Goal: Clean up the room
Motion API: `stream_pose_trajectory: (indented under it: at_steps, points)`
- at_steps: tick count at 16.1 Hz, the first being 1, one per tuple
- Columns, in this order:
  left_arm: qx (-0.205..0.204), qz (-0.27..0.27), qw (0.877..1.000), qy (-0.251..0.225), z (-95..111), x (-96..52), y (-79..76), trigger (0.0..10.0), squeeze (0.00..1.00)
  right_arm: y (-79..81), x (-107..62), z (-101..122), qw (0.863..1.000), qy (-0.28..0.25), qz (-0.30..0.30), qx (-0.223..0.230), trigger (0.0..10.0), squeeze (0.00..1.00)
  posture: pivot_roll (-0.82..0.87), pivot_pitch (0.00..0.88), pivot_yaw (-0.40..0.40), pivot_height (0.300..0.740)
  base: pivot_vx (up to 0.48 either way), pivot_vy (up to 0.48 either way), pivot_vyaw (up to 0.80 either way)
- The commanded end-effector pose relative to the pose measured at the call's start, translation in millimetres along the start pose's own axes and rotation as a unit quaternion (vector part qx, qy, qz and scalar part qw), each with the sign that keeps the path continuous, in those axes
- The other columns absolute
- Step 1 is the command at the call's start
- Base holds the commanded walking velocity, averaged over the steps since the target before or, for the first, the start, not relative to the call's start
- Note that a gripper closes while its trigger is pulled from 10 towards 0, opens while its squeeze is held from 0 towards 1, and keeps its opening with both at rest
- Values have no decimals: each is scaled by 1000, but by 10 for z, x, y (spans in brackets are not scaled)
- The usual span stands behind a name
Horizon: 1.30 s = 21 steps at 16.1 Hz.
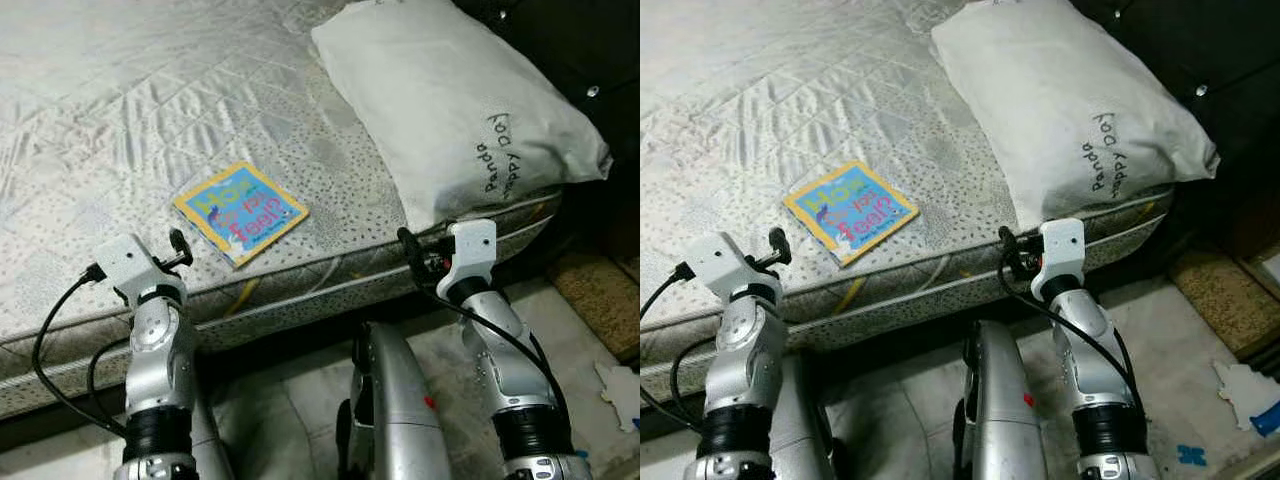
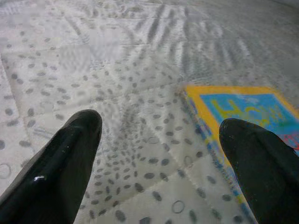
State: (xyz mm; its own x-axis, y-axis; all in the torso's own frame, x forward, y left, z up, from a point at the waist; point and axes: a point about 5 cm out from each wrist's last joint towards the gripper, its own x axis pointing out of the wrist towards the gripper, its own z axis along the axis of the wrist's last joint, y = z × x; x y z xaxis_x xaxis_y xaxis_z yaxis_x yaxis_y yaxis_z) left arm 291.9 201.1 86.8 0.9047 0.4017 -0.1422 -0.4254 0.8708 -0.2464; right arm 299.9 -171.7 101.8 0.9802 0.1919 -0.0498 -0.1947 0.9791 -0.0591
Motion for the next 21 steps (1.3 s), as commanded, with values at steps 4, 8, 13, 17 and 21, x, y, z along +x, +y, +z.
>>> stream_pose_trajectory:
  at_steps: [4,8,13,17,21]
  points:
    - [-8,-19,999,44,-45,201,-59,10000,0,-79,-90,12,1000,4,-15,-13,10000,0,-140,135,-49,467,0,0,0]
    - [-9,-70,996,63,-85,327,-248,10000,0,-117,-160,26,1000,7,-16,-22,10000,0,-175,141,-56,467,0,0,0]
    - [-88,-64,986,129,-287,328,-354,10000,0,-173,-197,72,999,8,-15,-36,10000,0,-201,146,-62,467,0,0,0]
    - [-132,-103,970,178,-439,287,-416,10000,0,-191,-215,119,999,5,-15,-41,10000,0,-216,147,-63,467,0,0,0]
    - [-148,-168,952,209,-469,274,-600,10000,0,-143,-288,166,999,4,27,-44,10000,0,-226,148,-64,467,0,0,0]
